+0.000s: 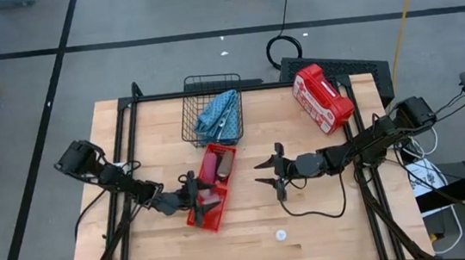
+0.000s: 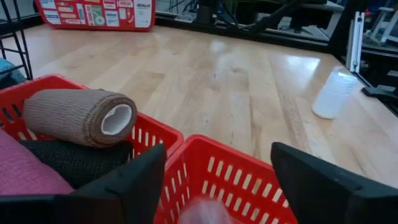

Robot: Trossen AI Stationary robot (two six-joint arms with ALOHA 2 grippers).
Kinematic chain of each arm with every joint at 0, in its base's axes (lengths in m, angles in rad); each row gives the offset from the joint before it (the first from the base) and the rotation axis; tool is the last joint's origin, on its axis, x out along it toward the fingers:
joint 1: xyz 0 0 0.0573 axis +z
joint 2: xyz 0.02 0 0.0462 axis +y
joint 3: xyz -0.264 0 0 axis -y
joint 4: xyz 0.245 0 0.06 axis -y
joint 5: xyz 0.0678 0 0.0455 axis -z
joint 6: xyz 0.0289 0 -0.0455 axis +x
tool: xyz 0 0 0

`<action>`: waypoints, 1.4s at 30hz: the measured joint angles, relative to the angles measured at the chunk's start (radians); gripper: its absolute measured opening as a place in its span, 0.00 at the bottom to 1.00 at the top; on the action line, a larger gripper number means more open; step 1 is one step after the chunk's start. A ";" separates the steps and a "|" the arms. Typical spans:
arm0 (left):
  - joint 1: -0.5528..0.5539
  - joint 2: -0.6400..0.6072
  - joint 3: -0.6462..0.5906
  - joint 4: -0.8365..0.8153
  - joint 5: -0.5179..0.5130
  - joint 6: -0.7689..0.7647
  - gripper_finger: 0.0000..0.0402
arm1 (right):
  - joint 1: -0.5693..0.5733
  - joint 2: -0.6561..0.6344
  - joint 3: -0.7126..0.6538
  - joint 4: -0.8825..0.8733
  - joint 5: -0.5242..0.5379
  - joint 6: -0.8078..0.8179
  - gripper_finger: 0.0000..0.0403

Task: Pick & place medical supplies in basket/bin
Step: Put the white pill bottle into the bottom red bin

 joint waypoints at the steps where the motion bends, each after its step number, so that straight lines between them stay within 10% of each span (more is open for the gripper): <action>1: 0.000 0.000 0.000 0.000 0.000 -0.001 0.76 | 0.000 0.000 0.000 0.000 0.000 0.000 0.42; 24: -0.008 -0.239 -0.003 0.015 0.034 0.048 0.80 | 0.200 -0.012 0.000 -0.105 -0.026 -0.043 0.42; 32: -0.008 -0.370 -0.003 -0.114 -0.016 0.049 0.80 | 0.413 -0.042 0.000 -0.460 0.203 0.248 0.42; 42: -0.005 -0.377 -0.002 -0.127 -0.044 0.004 0.80 | 0.525 0.046 -0.037 -0.375 0.118 0.485 0.47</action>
